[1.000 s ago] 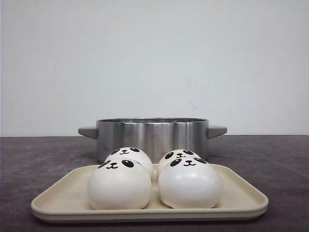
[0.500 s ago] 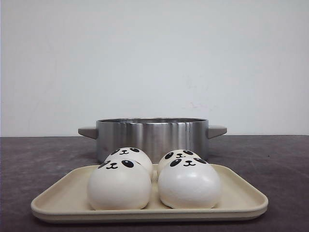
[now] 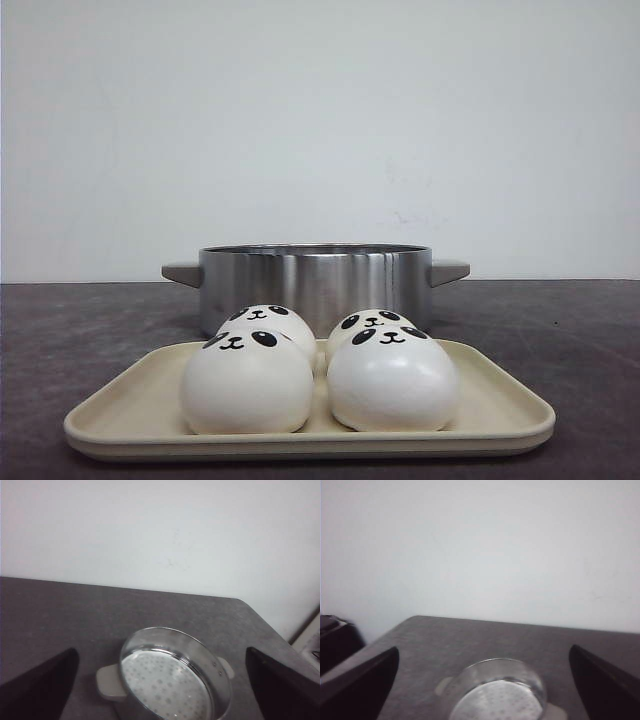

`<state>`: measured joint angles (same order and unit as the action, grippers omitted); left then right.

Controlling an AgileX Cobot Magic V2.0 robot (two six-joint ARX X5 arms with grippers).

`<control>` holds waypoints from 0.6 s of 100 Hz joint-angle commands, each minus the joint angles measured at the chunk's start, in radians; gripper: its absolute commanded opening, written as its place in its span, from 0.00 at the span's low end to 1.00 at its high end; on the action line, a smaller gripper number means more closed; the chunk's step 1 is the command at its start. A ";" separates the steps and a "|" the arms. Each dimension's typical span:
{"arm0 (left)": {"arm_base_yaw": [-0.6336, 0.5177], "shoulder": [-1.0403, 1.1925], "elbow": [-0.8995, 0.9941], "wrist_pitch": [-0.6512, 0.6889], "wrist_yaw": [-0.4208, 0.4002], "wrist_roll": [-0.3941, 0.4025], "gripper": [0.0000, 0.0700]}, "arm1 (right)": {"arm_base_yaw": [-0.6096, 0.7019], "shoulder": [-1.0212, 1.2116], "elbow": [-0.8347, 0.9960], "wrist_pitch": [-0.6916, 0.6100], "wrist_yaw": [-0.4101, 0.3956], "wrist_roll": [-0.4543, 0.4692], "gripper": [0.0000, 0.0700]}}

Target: Steam buns

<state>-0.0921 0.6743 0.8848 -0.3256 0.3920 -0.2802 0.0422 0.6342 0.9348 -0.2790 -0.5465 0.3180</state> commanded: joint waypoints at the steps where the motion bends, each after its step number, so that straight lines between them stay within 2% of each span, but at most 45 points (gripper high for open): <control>1: -0.023 0.005 0.012 0.004 0.005 -0.001 1.00 | 0.017 0.042 0.023 -0.004 0.006 0.042 1.00; 15: -0.084 0.005 0.012 0.003 0.005 -0.001 1.00 | 0.126 0.159 0.074 -0.130 0.134 0.008 1.00; 37: -0.147 0.005 0.012 -0.026 0.003 0.004 1.00 | 0.433 0.381 0.189 -0.395 0.395 0.002 0.98; 53: -0.175 0.005 0.012 -0.063 -0.003 0.006 1.00 | 0.586 0.564 0.257 -0.542 0.441 0.102 0.97; 60: -0.192 0.005 0.012 -0.069 -0.009 0.006 1.00 | 0.626 0.645 0.271 -0.574 0.439 0.147 0.86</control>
<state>-0.2703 0.6750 0.8848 -0.3992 0.3904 -0.2802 0.6361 1.2026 1.1843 -0.8310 -0.1120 0.3870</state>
